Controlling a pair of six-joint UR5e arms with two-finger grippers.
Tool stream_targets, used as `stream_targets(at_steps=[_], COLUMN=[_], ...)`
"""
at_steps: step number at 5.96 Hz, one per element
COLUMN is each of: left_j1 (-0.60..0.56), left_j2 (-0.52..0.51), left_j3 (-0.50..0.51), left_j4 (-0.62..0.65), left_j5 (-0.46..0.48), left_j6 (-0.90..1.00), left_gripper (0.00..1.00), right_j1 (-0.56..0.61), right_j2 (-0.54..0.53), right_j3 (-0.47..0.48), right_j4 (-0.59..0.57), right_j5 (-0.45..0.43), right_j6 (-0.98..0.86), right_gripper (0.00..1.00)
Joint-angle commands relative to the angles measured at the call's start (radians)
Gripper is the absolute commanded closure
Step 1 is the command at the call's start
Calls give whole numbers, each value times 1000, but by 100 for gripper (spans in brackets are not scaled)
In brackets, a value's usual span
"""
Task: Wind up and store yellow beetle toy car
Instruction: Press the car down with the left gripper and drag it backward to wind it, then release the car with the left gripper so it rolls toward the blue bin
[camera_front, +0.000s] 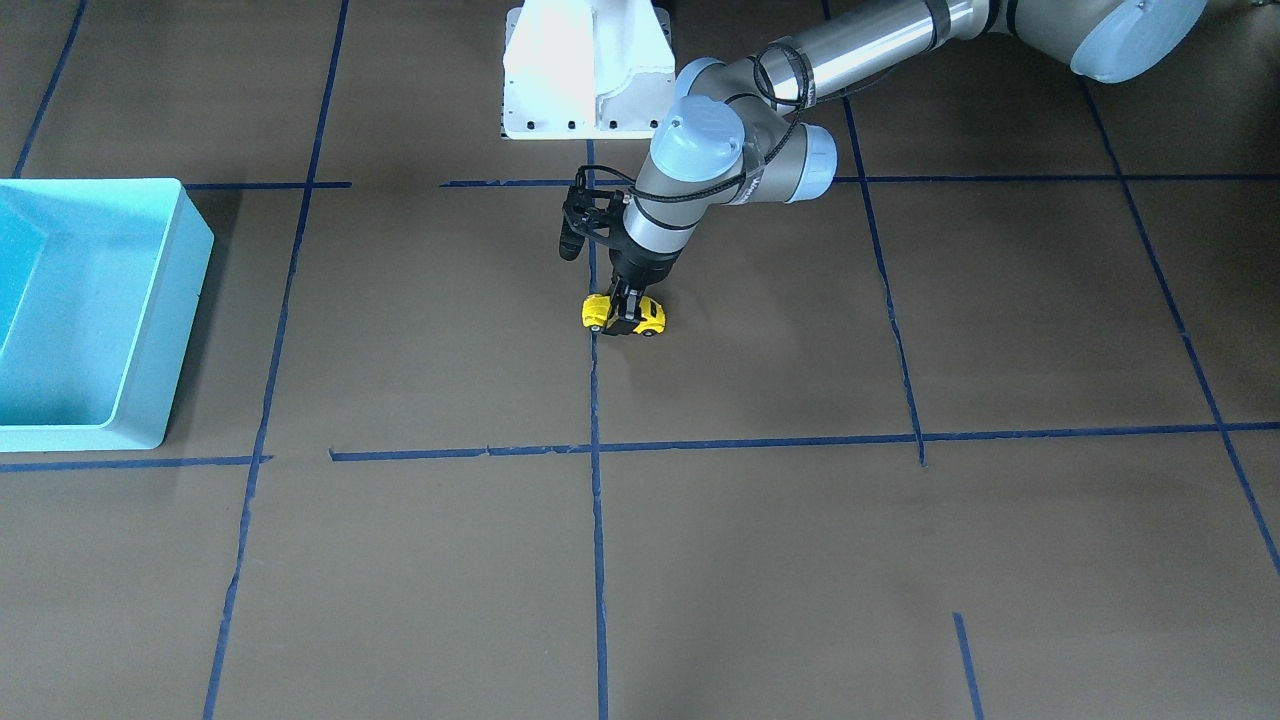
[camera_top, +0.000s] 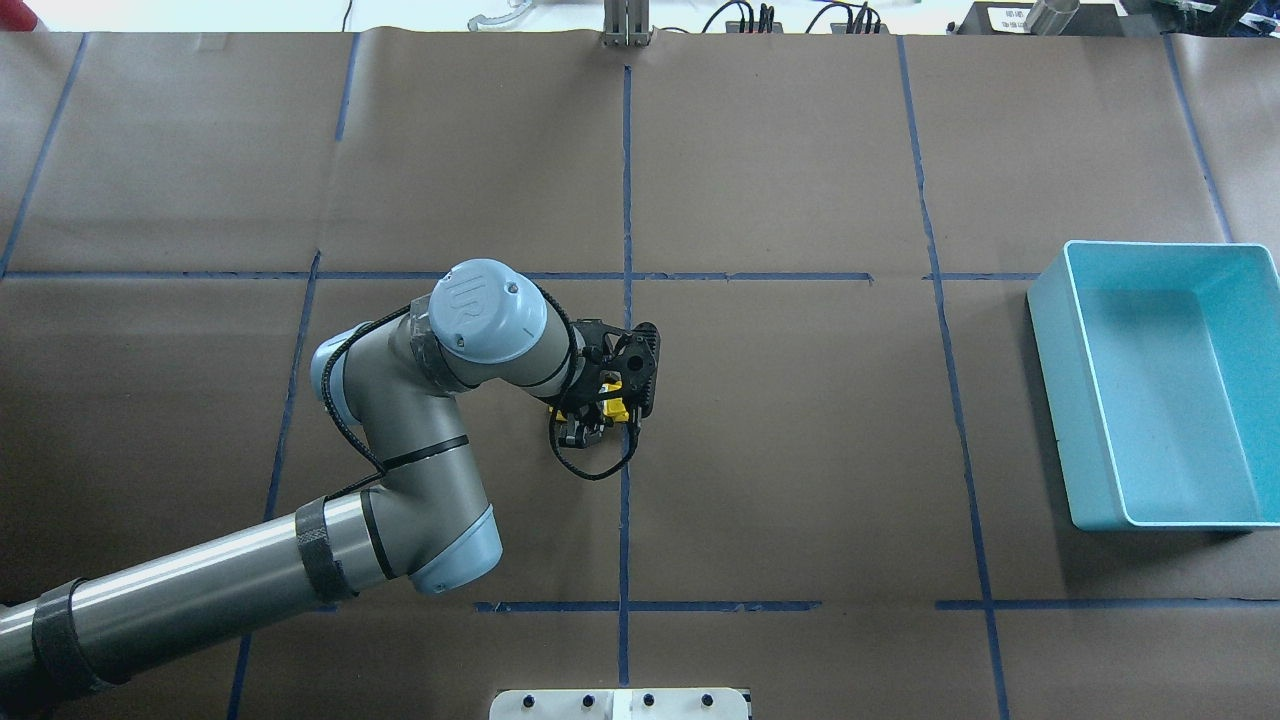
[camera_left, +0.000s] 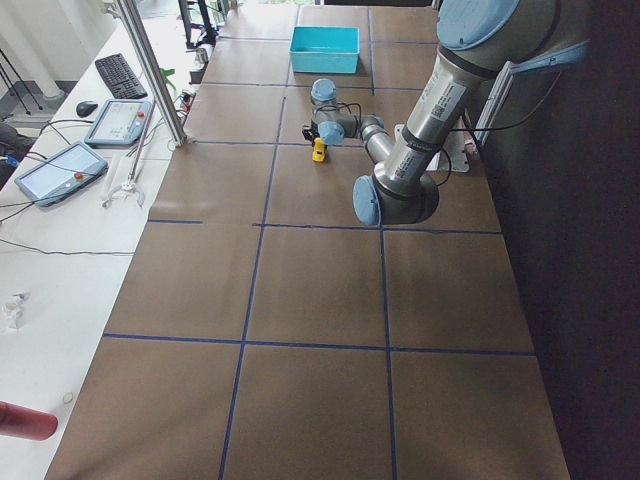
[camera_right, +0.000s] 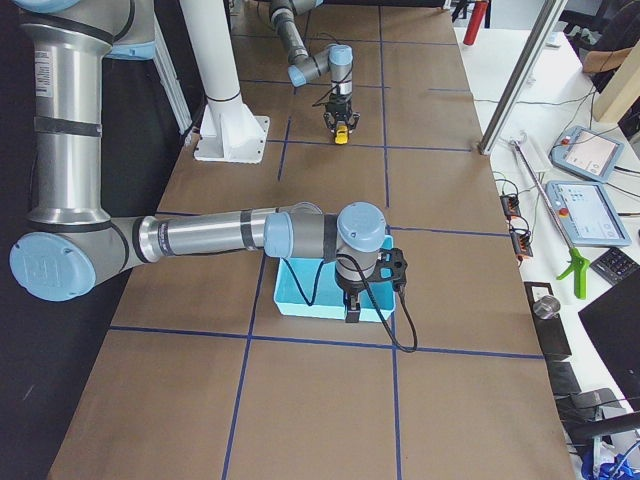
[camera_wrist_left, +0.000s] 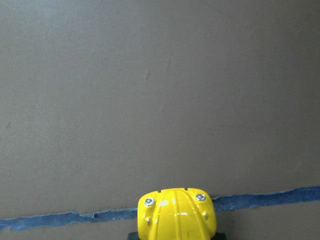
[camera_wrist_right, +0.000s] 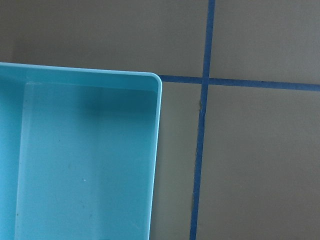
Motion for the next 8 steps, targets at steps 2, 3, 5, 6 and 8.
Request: stream_targets(at_steps=[2,3,5,6,8], left_j1=[-94,-127,-163,-177,-244], left_j2=[122,179,295,347,366], left_j3=[-5,-7,-36,-36,-37], left_j4=[-153,-225,-299,-373,-380], left_j5=[-170,-187,-226,-246,-321], left_j6=[0,24,63,61,51], left_gripper=[100,100,100,51,0], right_j1=[0,0,-2,-2,-2], right_j2=[-2,-2,-10,8,-1], right_j3=[1,-5,-42,-45,-48], right_j4=[2,0,2,3,3], right_j5=[3,-6,-11,-8,-24], right_j6=[-1,-3,8,10,0], right_gripper=[0,0,0,0,0])
